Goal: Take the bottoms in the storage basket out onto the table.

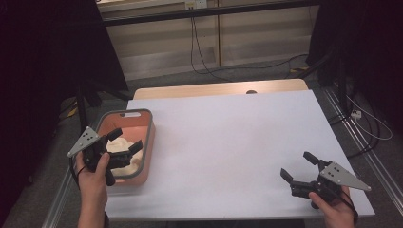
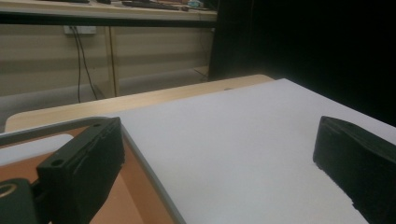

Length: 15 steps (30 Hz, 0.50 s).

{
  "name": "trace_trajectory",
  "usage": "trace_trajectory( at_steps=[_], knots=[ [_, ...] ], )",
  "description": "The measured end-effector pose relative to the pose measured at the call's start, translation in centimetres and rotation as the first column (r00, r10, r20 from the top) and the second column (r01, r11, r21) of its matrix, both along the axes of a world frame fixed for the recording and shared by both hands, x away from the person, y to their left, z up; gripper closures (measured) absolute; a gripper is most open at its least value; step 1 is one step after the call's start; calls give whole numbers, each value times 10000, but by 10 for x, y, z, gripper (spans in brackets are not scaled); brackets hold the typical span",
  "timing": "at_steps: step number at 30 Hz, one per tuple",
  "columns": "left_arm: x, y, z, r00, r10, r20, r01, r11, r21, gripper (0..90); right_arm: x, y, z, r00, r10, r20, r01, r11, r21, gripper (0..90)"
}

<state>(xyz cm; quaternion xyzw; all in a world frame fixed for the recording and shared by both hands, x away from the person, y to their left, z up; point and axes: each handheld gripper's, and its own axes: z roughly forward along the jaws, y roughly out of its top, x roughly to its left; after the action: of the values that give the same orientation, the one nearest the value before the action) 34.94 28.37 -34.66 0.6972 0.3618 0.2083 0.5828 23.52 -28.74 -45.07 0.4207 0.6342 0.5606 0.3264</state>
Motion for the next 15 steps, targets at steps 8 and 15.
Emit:
trace_trajectory(
  at_steps=[8,15],
  knots=[
    [8,5,0,9999,98,-117,-97,9999,103,25,0,0,0,10000,8,18,-8,10000,-16,16],
    [14,8,1,9998,59,-205,-58,10000,44,25,0,0,0,10000,29,53,-28,9999,-99,16]
  ],
)
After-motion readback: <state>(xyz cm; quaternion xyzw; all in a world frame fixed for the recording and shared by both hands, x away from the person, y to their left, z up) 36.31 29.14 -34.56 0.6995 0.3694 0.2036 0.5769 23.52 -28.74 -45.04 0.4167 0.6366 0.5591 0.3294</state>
